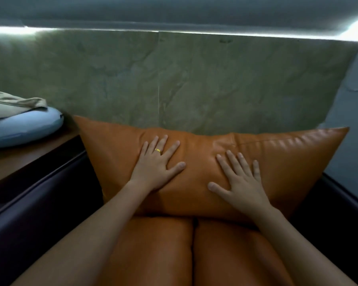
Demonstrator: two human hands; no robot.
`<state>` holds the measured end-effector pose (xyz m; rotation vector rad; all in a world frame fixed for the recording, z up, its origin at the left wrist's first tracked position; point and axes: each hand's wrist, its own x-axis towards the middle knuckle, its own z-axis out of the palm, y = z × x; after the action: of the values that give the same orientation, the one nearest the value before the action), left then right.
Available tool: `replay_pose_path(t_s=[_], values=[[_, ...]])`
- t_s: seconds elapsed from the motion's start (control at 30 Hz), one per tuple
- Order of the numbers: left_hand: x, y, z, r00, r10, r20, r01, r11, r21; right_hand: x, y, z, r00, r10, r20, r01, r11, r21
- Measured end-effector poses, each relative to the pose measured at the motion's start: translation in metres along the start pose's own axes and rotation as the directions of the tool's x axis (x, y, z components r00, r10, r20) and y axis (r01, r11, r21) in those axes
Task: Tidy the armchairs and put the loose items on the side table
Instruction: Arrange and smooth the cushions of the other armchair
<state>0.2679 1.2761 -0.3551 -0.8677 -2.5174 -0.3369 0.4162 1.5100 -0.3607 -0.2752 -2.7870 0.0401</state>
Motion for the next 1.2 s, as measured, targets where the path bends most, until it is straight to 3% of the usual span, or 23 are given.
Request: replay_pose_path(t_s=[0.1,0.17,0.3,0.43,0.63,0.8,0.97,1.1,1.2], values=[[-0.024,0.000,-0.003,1.000,-0.027,-0.014,0.027,0.999,0.018,-0.015,0.003,-0.003,0.998,0.042,-0.041,-0.043,0.999,-0.008],[-0.044,-0.016,-0.004,0.993,-0.097,-0.068,0.100,0.994,0.050,-0.025,0.019,-0.006,0.986,0.147,-0.084,-0.148,0.989,-0.001],[-0.080,-0.061,-0.007,0.896,-0.415,-0.155,0.393,0.906,-0.154,-0.043,0.074,-0.012,0.883,0.440,-0.164,-0.389,0.881,0.270],[-0.079,-0.070,-0.016,0.807,-0.590,-0.042,0.430,0.635,-0.642,-0.048,0.115,-0.019,0.780,0.607,-0.150,-0.381,0.652,0.655],[-0.057,-0.087,-0.016,0.819,-0.572,-0.048,0.348,0.562,-0.751,-0.033,0.129,-0.033,0.854,0.516,-0.068,-0.203,0.451,0.869],[-0.034,-0.098,-0.040,0.838,-0.545,-0.008,0.318,0.501,-0.805,-0.020,0.131,-0.048,0.833,0.535,-0.144,-0.209,0.544,0.813],[-0.021,-0.103,-0.058,0.873,-0.486,-0.031,0.316,0.614,-0.724,-0.007,0.145,-0.056,0.830,0.526,-0.186,-0.295,0.697,0.653],[0.008,-0.118,-0.043,0.855,-0.516,0.044,0.400,0.606,-0.688,0.030,0.169,-0.056,0.863,0.500,-0.075,-0.427,0.799,0.423],[0.025,-0.124,-0.025,0.812,-0.577,0.092,0.521,0.643,-0.562,0.058,0.173,-0.042,0.826,0.563,-0.004,-0.508,0.749,0.424]])
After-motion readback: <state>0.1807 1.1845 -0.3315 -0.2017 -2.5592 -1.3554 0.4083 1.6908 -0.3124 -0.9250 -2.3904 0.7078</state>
